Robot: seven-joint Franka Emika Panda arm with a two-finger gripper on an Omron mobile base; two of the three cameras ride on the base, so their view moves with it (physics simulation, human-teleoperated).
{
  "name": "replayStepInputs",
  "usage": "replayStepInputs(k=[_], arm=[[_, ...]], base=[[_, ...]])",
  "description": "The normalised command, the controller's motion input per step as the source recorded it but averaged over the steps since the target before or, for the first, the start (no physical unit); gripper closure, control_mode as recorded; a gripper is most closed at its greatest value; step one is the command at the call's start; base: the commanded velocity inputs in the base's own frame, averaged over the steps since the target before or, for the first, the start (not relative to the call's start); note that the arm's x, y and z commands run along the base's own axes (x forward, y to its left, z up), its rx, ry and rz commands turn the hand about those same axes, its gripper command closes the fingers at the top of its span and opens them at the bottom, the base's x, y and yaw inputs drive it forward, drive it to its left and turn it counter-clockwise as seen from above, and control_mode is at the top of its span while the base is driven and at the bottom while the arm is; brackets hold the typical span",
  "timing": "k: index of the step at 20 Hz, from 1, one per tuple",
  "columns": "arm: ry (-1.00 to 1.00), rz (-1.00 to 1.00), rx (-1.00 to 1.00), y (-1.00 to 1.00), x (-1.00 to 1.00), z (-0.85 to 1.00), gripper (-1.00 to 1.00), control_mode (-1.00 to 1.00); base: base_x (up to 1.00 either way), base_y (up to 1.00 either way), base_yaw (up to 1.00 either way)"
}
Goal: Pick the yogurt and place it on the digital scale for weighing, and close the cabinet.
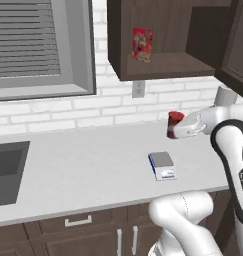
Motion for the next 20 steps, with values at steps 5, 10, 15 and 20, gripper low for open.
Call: replayStepInputs(k=[5, 10, 15, 20], arm=[[-0.06, 0.29, 0.0, 0.0, 0.51, -0.5, 1.0, -1.0], [-0.02, 0.14, 0.0, -0.26, 0.35, -0.39, 1.0, -1.0], [0.0, 0.14, 0.0, -0.35, 0.25, -0.35, 1.0, -1.0], [0.0, 0.11, 0.0, -0.26, 0.33, -0.39, 1.0, -1.0]], base=[[0.0, 0.0, 0.0], [0.0, 0.0, 0.0], [0.0, 0.0, 0.0], [0.0, 0.0, 0.0]])
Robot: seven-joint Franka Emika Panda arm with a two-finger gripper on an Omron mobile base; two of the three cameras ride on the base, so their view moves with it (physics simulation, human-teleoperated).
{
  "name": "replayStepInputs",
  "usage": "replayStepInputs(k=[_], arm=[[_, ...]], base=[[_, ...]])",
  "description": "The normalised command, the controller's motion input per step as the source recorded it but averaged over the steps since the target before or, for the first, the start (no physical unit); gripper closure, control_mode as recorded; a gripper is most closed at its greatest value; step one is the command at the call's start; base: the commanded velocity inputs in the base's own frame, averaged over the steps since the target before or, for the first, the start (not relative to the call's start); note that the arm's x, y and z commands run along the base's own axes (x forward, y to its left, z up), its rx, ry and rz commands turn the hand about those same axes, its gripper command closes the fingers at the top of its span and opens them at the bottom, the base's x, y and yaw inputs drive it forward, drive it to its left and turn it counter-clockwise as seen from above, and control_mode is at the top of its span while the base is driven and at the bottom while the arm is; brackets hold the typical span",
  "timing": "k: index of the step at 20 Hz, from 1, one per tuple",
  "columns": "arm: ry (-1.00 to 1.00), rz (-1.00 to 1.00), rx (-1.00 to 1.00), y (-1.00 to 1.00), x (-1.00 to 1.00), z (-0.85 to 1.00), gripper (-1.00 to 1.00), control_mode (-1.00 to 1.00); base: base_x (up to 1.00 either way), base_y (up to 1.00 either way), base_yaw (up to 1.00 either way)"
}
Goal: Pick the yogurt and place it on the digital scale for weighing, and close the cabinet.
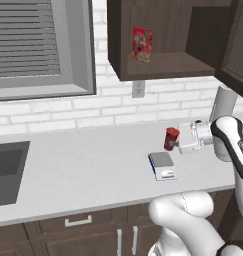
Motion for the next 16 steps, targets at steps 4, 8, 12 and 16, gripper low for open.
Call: replayStepInputs(k=[4, 8, 12, 16], arm=[[0.0, 0.06, -0.01, -0.19, 0.24, -0.42, 1.0, -1.0], [0.0, 0.04, -0.02, -0.28, 0.15, -0.44, 1.0, -1.0], [0.0, 0.02, -0.02, -0.21, 0.06, -0.33, 1.0, -1.0], [-0.01, 0.0, -0.01, 0.0, 0.36, -0.31, 1.0, -1.0]], base=[[0.0, 0.0, 0.0], [0.0, 0.0, 0.0], [0.0, 0.0, 0.0], [0.0, 0.0, 0.0]])
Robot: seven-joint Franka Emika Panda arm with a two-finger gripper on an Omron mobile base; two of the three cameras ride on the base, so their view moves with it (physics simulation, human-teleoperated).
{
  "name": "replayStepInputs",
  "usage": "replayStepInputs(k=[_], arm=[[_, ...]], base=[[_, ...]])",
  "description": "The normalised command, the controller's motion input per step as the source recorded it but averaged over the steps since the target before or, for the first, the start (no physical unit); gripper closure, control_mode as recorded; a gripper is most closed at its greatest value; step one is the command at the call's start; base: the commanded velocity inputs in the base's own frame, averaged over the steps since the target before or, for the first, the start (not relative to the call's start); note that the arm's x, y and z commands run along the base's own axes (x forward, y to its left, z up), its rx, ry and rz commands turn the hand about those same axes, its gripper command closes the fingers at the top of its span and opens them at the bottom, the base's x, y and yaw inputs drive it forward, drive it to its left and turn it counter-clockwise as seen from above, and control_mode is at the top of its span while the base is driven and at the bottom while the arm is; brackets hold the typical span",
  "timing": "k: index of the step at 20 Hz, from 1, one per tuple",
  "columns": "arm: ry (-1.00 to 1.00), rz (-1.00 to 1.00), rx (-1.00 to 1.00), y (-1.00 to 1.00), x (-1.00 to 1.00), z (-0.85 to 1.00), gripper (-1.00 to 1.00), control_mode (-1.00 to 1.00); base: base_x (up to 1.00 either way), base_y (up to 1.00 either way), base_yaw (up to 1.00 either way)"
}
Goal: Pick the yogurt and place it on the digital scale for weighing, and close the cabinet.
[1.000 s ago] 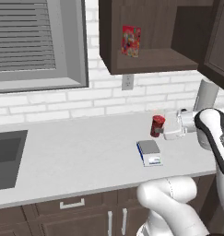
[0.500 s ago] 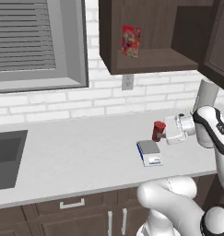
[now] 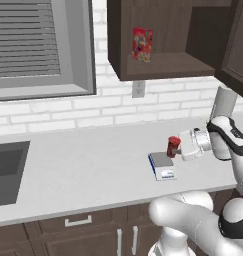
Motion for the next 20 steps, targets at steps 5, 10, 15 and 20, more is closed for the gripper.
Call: replayStepInputs(k=[5, 10, 15, 20], arm=[[0.0, 0.0, 0.0, 0.02, 0.42, -0.32, 1.0, -1.0], [0.0, 0.0, -0.01, 0.0, 0.1, -0.35, 1.0, -1.0], [-0.01, 0.01, 0.0, 0.0, 0.01, -0.31, 1.0, -1.0], [-0.06, 0.01, 0.0, 0.0, 0.04, -0.36, 1.0, -1.0]], base=[[0.0, 0.0, 0.0], [0.0, 0.0, 0.0], [0.0, 0.0, 0.0], [0.0, 0.0, 0.0]])
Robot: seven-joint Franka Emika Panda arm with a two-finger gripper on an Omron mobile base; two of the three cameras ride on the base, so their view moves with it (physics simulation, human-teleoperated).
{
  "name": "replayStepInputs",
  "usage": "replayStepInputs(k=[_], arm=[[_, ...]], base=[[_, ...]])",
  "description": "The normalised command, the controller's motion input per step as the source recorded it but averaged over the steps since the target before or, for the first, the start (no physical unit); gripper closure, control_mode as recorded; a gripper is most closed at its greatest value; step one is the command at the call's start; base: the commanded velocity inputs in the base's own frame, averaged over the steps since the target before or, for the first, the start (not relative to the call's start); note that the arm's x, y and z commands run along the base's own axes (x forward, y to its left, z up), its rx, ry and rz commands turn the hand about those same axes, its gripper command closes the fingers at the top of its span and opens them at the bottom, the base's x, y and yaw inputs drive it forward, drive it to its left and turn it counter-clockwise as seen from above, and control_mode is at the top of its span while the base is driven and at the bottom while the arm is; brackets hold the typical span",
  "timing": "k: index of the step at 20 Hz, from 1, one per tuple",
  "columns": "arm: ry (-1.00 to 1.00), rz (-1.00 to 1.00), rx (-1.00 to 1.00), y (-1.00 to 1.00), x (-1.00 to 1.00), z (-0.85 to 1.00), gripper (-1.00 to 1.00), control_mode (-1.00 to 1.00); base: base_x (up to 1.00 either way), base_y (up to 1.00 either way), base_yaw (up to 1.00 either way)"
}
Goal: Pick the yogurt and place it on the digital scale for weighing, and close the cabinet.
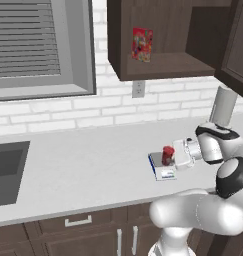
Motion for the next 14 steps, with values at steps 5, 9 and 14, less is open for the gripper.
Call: replayStepInputs(k=[5, 9, 14], arm=[[-0.12, 0.02, 0.0, 0.0, 0.15, -0.3, 1.0, -1.0], [-0.09, 0.02, 0.0, 0.0, 0.33, -0.1, 1.0, -1.0], [0.01, 0.0, 0.0, 0.0, 0.32, 0.0, 1.0, -1.0]], base=[[0.0, 0.0, 0.0], [0.0, 0.0, 0.0], [0.0, 0.0, 0.0]])
